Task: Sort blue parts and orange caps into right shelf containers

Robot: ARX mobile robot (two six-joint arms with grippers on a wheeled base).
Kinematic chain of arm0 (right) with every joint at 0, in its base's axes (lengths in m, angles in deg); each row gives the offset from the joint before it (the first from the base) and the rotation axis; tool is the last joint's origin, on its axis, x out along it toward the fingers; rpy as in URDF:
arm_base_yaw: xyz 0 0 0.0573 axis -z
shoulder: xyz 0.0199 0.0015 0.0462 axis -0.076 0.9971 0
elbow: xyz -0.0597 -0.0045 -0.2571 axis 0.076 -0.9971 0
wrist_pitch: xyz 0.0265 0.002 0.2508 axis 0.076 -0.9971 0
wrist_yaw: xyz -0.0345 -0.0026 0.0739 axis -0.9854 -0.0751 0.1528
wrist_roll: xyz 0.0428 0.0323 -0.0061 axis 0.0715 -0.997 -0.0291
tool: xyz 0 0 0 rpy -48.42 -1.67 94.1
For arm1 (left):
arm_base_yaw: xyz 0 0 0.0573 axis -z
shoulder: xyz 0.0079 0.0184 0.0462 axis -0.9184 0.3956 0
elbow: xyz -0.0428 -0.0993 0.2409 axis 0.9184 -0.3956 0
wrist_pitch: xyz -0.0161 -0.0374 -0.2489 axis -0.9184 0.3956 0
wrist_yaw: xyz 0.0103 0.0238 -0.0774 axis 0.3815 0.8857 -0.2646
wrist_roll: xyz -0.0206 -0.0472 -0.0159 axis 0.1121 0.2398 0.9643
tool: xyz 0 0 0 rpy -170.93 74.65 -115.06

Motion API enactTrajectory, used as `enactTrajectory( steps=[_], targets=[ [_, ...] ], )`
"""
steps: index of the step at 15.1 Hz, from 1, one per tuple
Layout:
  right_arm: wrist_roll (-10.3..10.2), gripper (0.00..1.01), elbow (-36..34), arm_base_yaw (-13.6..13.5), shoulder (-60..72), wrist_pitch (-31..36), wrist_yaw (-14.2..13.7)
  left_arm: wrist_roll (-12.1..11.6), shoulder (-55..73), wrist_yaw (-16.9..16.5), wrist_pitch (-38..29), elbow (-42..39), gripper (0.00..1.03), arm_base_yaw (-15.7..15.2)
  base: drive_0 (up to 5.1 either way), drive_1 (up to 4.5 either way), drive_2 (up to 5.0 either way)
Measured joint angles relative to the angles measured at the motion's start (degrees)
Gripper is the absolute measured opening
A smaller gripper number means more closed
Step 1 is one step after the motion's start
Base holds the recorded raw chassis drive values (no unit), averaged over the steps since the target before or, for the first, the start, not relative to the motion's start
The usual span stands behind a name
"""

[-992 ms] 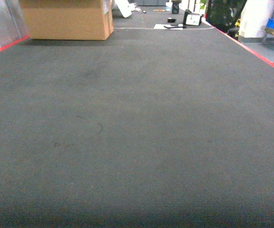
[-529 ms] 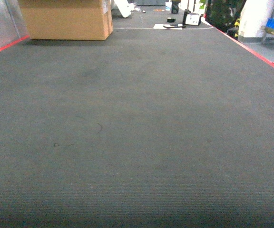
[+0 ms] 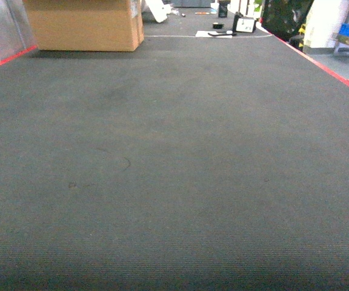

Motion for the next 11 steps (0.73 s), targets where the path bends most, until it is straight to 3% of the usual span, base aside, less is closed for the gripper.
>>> enactTrajectory(
  steps=[1,2,4,11],
  targets=[
    [0.0,0.42,0.0,0.0,-0.55,-0.55,0.0,-0.02,-2.43,0.07,3.39,0.04,0.44,0.0,0.0,0.0,0.0],
    [-0.02,0.42,0.0,0.0,-1.64,-1.62,-0.02,-0.02,-8.61,0.07,10.86,0.02,0.44,0.0,0.0,0.0,0.0],
    [-0.13,0.42,0.02,0.0,-10.47,-12.26,0.07,0.0,-9.14,0.04,10.64,0.0,0.44,0.0,0.0,0.0,0.0],
    [-0.2,0.42,0.04,0.0,-11.26,-11.82,0.0,-0.2,-9.2,0.02,10.14,0.0,0.44,0.0,0.0,0.0,0.0]
  ],
)
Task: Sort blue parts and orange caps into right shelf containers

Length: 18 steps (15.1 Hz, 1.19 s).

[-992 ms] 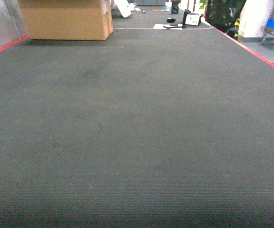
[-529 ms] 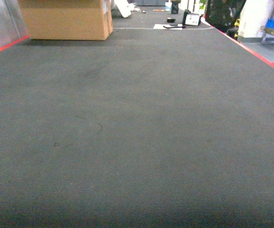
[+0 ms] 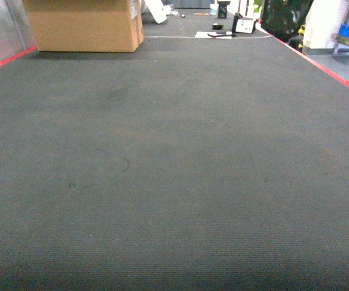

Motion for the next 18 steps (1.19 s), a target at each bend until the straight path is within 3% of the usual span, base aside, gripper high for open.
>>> enactTrajectory(
  steps=[18],
  targets=[
    [0.0,0.42,0.0,0.0,0.0,-0.02,0.02,0.0,0.02,0.02,-0.02,0.0,0.44,0.0,-0.1,-0.11,-0.1]
  ],
)
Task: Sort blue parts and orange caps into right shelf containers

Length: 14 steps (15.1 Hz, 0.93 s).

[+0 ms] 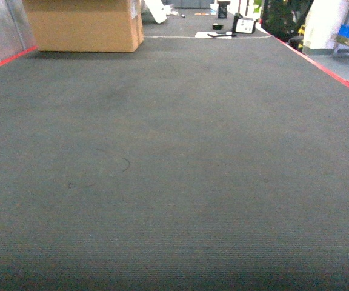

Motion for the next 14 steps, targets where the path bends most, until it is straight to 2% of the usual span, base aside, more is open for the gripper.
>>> enactTrajectory(
  steps=[14],
  targets=[
    [0.0,0.42,0.0,0.0,0.0,0.04,0.0,0.0,0.0,-0.04,0.02,0.0,0.44,-0.04,-1.7,-1.67,-1.7]
  ],
)
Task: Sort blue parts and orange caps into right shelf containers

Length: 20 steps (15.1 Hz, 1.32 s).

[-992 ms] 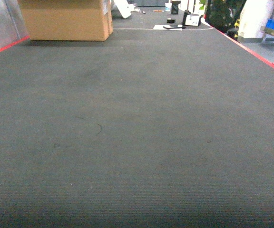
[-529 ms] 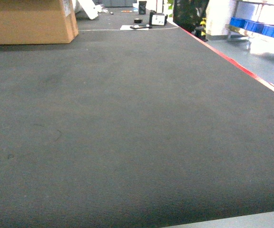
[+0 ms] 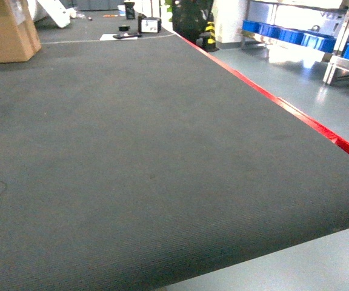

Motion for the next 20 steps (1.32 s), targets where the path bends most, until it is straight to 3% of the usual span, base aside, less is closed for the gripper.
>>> enactTrajectory(
  steps=[20],
  targets=[
    [0.0,0.42,0.0,0.0,0.0,-0.02,0.0,0.0,0.0,0.02,0.0,0.0,0.44,0.0,-1.5,-1.55,-1.5]
  ],
)
